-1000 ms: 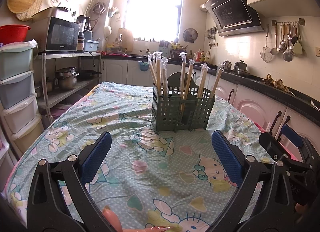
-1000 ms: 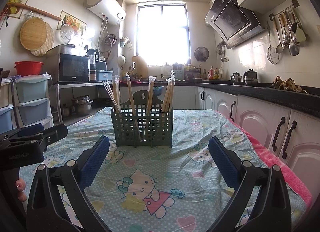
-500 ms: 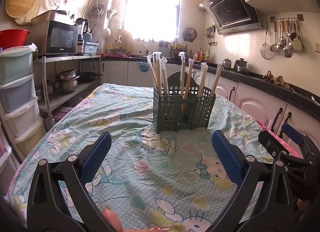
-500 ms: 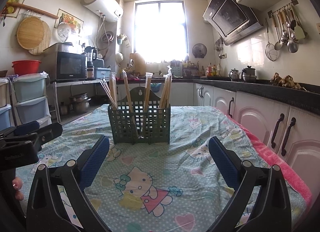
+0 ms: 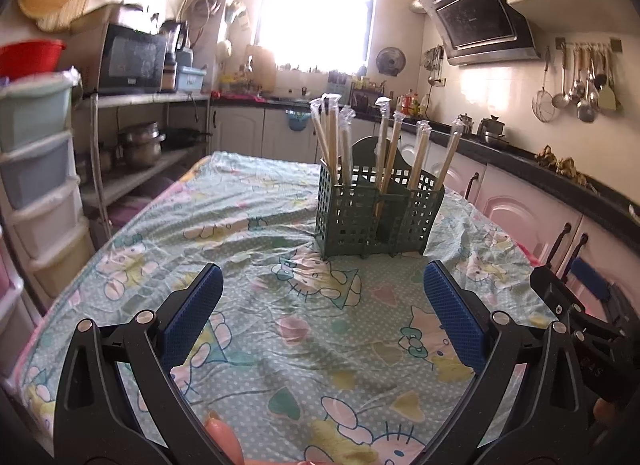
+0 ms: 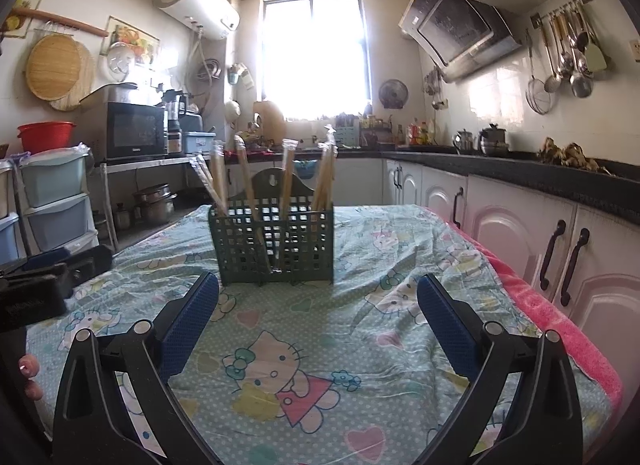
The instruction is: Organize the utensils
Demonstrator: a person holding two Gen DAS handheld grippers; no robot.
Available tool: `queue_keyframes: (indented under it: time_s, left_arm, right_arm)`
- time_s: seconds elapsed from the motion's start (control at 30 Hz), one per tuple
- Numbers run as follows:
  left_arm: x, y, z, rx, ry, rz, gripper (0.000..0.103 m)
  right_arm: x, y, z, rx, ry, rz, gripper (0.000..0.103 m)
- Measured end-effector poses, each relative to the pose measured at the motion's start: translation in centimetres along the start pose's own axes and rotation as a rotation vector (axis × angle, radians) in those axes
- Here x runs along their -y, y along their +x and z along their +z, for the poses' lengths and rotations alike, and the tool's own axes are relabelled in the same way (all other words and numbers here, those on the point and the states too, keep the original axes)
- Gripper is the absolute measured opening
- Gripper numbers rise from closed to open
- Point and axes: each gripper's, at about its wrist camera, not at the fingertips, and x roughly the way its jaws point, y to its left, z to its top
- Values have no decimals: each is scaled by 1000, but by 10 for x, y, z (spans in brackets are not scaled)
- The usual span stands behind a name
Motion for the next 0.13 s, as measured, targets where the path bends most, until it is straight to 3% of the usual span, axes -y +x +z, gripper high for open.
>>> queue_keyframes:
  time_s: [0.1, 0.13]
  left_arm:
    - [-17, 7, 14, -26, -32, 33, 93]
    - [-28, 15, 23, -56, -41, 77, 93]
  right_arm:
    - [20, 18, 14, -56, 26, -47, 97]
    - [29, 28, 19, -96, 36, -60, 97]
